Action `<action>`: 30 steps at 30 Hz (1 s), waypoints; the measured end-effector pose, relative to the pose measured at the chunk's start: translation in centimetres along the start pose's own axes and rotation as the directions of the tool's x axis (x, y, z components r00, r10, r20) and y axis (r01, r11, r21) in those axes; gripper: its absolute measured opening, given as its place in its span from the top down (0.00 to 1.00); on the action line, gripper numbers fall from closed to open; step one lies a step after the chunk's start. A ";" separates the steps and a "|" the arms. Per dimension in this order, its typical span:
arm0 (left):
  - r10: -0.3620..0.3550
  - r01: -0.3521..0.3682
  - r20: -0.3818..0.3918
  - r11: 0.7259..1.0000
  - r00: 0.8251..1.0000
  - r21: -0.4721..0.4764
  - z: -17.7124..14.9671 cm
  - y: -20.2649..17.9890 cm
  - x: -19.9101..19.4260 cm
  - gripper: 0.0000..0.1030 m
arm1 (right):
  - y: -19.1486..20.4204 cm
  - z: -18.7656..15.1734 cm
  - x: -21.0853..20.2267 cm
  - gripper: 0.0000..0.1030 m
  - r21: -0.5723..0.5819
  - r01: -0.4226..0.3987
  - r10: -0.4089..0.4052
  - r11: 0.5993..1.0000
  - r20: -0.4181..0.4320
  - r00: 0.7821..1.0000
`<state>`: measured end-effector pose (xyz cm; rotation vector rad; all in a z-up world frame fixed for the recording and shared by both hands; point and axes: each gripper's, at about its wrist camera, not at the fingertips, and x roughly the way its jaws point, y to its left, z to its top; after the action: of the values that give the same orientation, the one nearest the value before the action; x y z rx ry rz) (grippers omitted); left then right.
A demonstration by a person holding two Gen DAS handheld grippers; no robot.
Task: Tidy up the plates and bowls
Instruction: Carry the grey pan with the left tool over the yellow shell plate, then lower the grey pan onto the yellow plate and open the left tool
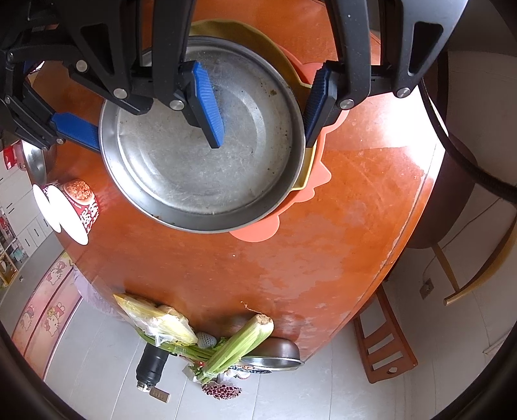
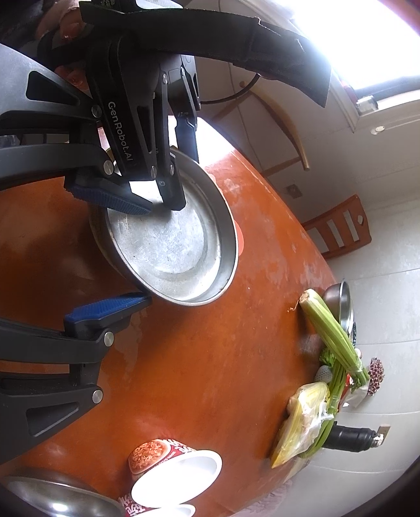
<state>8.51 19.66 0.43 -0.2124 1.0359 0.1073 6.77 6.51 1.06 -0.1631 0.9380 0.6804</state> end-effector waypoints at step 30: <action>-0.013 0.014 0.026 0.999 1.000 -0.028 -0.2 1.0 -2.6 0.45 | 0.2 0.4 0.7 0.48 -0.037 -0.017 0.017 0.999 -0.011 1.000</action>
<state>6.83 20.59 2.40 -0.2434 1.0070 0.1121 7.21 7.16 0.76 -0.1914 0.9381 0.7137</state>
